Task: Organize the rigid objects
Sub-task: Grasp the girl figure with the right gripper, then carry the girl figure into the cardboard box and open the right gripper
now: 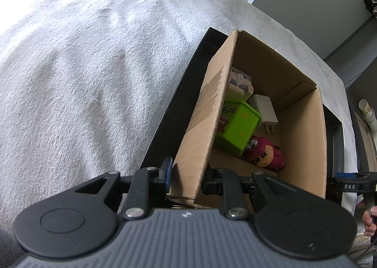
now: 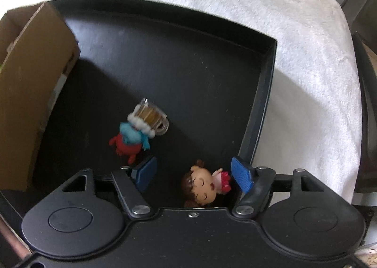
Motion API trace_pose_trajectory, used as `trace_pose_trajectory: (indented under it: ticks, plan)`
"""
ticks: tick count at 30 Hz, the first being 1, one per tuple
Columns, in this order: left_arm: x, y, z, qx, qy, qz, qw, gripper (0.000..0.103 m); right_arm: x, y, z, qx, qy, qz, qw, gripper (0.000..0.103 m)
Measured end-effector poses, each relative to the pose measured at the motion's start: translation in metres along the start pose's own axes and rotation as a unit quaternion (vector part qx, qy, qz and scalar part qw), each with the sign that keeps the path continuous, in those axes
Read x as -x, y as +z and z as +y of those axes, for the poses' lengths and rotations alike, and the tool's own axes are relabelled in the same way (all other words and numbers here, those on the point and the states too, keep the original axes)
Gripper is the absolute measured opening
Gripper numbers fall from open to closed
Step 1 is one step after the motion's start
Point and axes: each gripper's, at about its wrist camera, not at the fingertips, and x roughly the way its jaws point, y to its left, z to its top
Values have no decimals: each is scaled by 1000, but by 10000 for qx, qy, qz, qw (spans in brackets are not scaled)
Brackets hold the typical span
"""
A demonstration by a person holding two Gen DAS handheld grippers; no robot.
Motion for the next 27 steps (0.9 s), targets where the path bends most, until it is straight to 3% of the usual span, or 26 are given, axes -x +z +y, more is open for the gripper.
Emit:
trace_pose_trajectory:
  ticks: [2, 6, 10, 21, 27]
  plan:
    - [0, 0, 0, 2, -5, 1, 10000, 23, -1, -2, 4, 27, -87, 82, 9999, 65]
    - [0, 0, 0, -6, -2, -2, 10000, 23, -1, -4, 4, -111, -103, 158, 9998, 43]
    - [0, 0, 0, -4, 2, -2, 10000, 23, 4, -4, 5, -169, -294, 171, 9993, 43]
    - [5, -1, 0, 21, -27, -45, 10000, 22, 40, -3, 13, -93, -195, -88, 9997, 43]
    - [8, -2, 1, 30, -77, -66, 9999, 22, 53, -5, 38, -25, -187, -240, 9995, 43]
